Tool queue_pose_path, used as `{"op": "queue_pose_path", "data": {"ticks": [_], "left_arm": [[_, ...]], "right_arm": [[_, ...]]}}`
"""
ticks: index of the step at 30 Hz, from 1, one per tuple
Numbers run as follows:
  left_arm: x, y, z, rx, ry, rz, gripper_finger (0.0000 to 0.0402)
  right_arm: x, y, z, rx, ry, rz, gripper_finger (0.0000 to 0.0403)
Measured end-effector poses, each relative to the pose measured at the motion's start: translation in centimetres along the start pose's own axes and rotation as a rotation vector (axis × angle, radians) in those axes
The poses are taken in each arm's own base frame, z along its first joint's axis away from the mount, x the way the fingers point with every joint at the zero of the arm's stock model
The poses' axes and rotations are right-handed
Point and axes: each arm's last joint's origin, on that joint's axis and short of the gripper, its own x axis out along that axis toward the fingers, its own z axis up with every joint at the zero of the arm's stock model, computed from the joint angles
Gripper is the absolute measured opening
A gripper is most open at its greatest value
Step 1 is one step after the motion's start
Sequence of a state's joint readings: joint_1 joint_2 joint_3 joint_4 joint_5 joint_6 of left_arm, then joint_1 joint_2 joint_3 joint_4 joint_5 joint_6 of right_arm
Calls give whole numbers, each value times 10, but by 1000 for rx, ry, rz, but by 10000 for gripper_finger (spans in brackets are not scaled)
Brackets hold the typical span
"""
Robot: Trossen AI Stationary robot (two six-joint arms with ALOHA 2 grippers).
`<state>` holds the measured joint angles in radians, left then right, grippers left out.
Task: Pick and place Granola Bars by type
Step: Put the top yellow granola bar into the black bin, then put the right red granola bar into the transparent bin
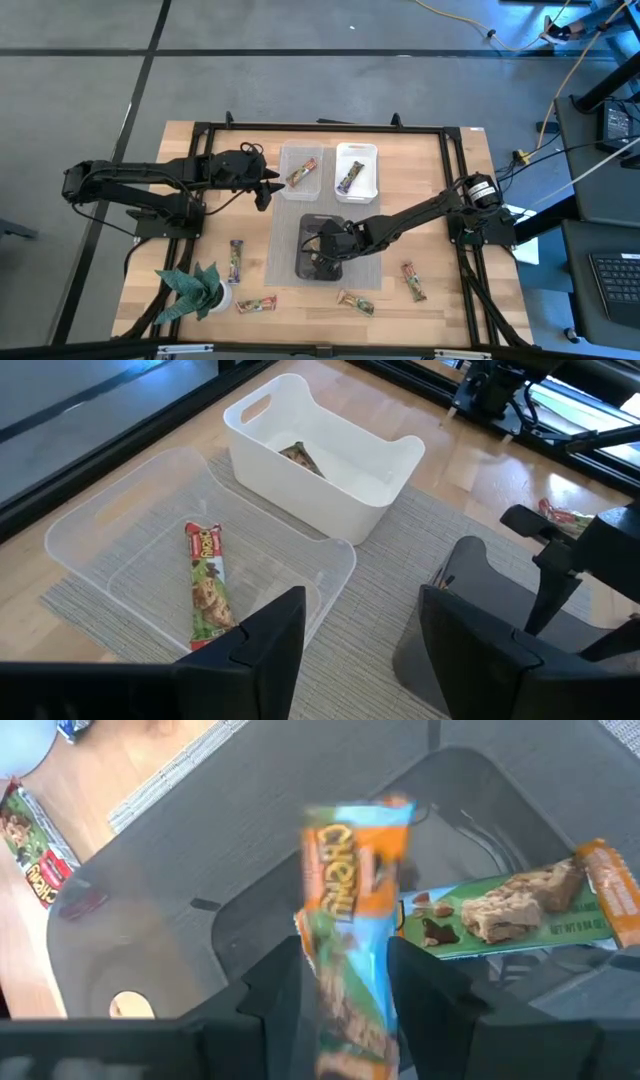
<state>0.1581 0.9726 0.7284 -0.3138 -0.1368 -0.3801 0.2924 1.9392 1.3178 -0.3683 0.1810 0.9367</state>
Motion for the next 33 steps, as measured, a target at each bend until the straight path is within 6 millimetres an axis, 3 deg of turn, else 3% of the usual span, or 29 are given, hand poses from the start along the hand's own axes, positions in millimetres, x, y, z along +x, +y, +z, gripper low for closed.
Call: {"op": "queue_pose_path", "data": {"ticks": [9,15,18,26,33], "left_arm": [[0,0,0,0,0,0,189],[0,0,0,0,-1,0,187],[0,0,0,-1,-4,-1,189],[0,0,0,-1,-3,-1,188],[0,0,0,-1,-3,-1,188]], "right_arm": [[-9,1,3,2,0,24,206],[-61,3,16,-190,-30,81,213],[-91,-3,16,-192,4,78,213],[-153,-21,-25,60,269,-99,213],[-171,-25,-69,158,378,-347,213]]}}
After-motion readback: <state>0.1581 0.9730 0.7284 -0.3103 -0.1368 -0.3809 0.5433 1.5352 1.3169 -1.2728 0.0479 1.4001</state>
